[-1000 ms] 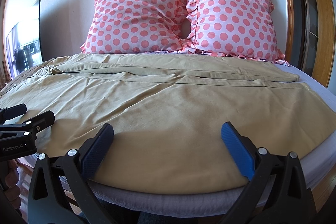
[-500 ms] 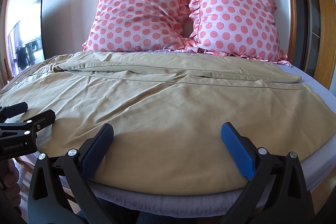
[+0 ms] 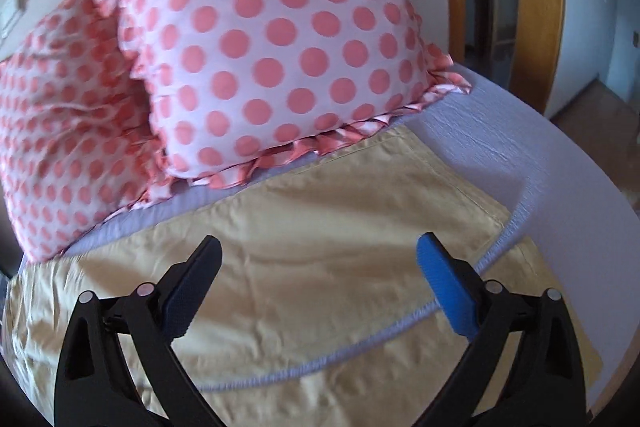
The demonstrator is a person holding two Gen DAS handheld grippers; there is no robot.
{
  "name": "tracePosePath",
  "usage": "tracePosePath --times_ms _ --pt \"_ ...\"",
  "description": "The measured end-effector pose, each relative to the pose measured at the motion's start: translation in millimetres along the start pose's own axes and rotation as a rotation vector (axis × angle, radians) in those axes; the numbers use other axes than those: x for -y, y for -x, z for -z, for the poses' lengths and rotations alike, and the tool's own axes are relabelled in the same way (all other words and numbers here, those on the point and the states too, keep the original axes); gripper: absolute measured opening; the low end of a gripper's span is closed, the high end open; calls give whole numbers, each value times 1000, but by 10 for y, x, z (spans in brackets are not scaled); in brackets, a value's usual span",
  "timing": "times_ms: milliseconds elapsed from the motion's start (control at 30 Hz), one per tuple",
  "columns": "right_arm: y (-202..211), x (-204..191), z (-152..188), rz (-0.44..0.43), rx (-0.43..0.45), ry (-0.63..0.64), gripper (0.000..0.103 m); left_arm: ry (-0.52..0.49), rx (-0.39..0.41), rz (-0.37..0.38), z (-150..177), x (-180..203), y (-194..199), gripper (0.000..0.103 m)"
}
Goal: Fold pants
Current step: 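Reach the right gripper to the khaki pant leg hem and grasp it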
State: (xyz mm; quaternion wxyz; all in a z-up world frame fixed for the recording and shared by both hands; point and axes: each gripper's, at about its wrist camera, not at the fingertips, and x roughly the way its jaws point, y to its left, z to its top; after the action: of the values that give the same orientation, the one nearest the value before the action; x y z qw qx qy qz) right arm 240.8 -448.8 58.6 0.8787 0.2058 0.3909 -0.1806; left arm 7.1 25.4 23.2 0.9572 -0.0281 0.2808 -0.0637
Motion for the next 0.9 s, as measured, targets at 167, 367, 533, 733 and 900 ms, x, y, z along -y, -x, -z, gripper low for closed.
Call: tracePosePath --times_ms 167,367,533,733,900 --pt "-855 40 -351 102 -118 -141 57 -5 25 81 -63 -51 -28 101" --pt "-1232 -140 -582 266 -83 -112 57 0 34 155 -92 -89 -110 101" --pt "-1196 -99 -406 280 -19 -22 43 18 9 156 -66 -163 -192 101" --pt "-931 410 -243 35 -1 -151 7 76 8 180 -14 -288 -133 101" --pt "-139 800 196 -244 101 -271 5 107 35 167 32 -366 23 101"
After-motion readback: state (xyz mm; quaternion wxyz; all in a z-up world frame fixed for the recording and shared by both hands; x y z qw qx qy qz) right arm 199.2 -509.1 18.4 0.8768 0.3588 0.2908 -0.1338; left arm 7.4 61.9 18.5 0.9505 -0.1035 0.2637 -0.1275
